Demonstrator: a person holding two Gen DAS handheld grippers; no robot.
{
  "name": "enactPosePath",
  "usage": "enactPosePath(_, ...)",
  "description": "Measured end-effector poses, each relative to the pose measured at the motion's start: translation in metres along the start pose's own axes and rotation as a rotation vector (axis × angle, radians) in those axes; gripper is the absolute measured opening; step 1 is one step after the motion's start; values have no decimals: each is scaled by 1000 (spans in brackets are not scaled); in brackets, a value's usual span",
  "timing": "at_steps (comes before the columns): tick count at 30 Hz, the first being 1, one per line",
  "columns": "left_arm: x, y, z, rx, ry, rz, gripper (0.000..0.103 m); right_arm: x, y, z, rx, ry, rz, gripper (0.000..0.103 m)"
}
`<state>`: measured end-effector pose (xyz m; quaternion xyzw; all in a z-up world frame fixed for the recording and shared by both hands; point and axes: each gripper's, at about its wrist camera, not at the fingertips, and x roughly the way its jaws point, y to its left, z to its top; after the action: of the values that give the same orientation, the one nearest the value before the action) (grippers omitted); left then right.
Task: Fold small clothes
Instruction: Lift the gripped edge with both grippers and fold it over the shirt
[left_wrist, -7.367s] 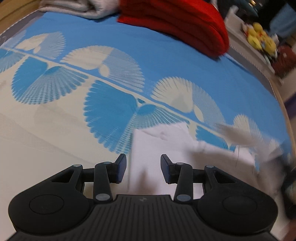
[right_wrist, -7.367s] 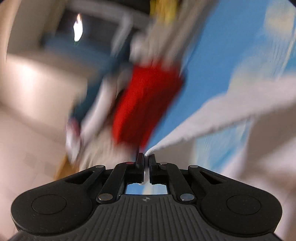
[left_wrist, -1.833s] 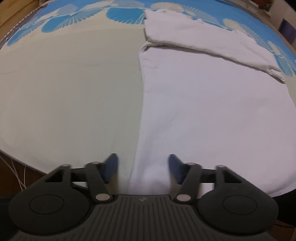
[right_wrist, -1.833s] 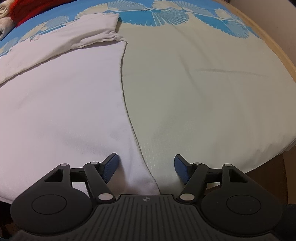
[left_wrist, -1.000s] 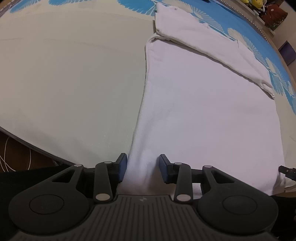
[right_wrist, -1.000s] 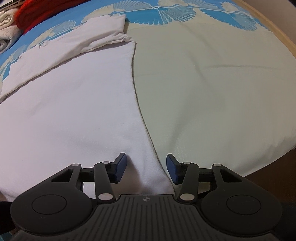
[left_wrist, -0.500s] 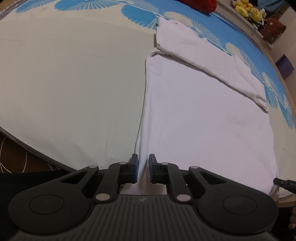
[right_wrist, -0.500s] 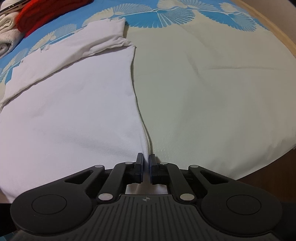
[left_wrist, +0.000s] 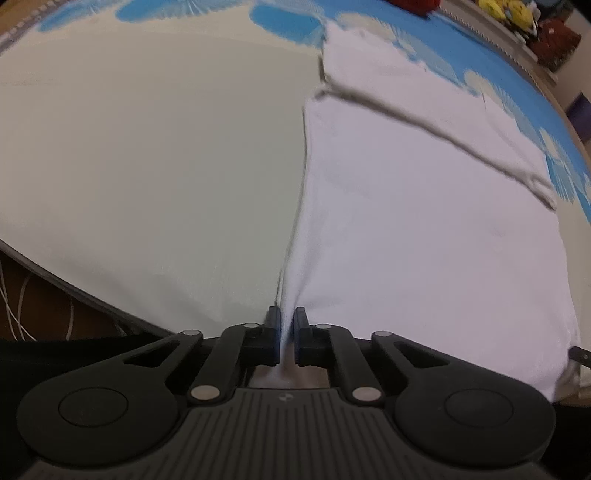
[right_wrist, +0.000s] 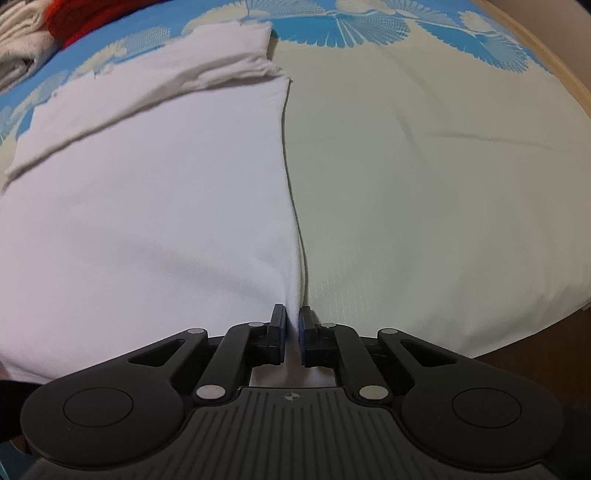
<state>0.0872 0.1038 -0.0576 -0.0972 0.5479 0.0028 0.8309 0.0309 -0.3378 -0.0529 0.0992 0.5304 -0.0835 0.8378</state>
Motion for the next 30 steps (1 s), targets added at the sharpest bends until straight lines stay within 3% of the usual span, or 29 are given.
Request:
enactPosePath(5, -11, -4, 4, 3, -75, -3, 5, -14, -5, 8, 25, -111, -10, 5)
enactPosePath(12, 8, 0, 3, -33, 20, -13, 8, 8, -8, 6, 43, 15, -9, 7)
enactPosePath(22, 16, -12, 3, 52, 30, 21, 14, 9, 0, 2, -28, 9, -42, 9)
enactPosePath(30, 9, -13, -2, 72, 9, 33, 6, 0, -5, 1, 5, -35, -21, 6)
